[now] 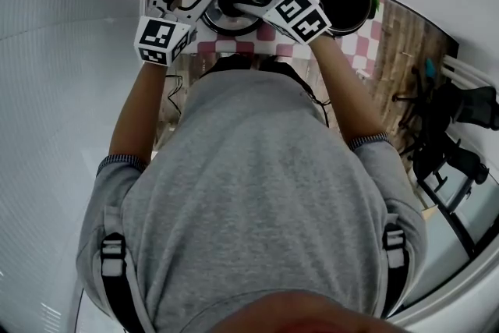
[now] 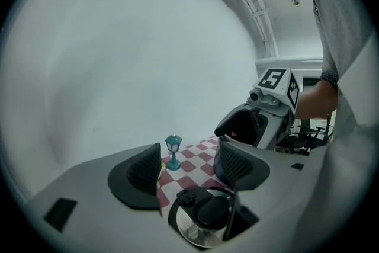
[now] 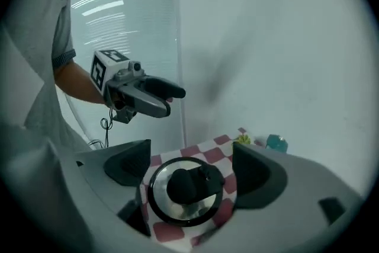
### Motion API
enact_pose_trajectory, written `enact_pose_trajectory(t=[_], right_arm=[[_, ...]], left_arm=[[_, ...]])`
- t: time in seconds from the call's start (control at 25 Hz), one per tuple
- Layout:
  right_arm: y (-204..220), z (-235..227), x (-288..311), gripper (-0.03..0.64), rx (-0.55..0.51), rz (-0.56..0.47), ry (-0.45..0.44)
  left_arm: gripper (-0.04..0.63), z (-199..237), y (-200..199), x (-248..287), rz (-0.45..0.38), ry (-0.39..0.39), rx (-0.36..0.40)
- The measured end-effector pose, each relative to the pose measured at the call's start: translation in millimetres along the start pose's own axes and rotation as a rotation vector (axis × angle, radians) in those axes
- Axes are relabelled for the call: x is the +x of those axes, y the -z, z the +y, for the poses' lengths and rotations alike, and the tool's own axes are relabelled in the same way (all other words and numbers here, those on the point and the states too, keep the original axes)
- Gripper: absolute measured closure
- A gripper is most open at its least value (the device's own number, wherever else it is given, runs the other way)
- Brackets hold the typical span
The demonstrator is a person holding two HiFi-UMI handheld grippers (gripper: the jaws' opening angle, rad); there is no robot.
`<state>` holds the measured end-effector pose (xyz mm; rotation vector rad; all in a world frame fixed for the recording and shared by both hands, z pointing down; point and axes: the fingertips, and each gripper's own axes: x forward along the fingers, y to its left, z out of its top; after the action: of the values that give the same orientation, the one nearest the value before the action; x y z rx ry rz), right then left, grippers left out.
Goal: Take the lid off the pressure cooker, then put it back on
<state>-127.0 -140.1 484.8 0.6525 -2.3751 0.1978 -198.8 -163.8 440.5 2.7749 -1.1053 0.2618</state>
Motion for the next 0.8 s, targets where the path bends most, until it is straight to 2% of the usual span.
enact_pose_trajectory(t=[0.16, 0.32, 0.48, 0.8], right_arm=[[14.0, 11.3, 26.9, 0.167, -0.024, 0.111, -0.086], [35.2, 26.9, 52.1, 0.169, -0.061, 0.221, -0.163], [58.1, 32.6, 75.7, 0.169, -0.135, 0.343, -0.167], [98.9, 36.7, 105.8, 0.176, -0.166, 0.497, -0.182]], left_arm=[[0.261, 6.1, 33.3, 7.8, 0.088, -0.013, -0.046], [0.261, 17.9, 64.5, 14.5, 0.169, -0.066, -0.072], [0.261, 26.2, 96.8, 18.9, 0.264, -0.1, -0.109], [0.261, 34.6, 157.4, 19.5, 0.431, -0.147, -0.196]])
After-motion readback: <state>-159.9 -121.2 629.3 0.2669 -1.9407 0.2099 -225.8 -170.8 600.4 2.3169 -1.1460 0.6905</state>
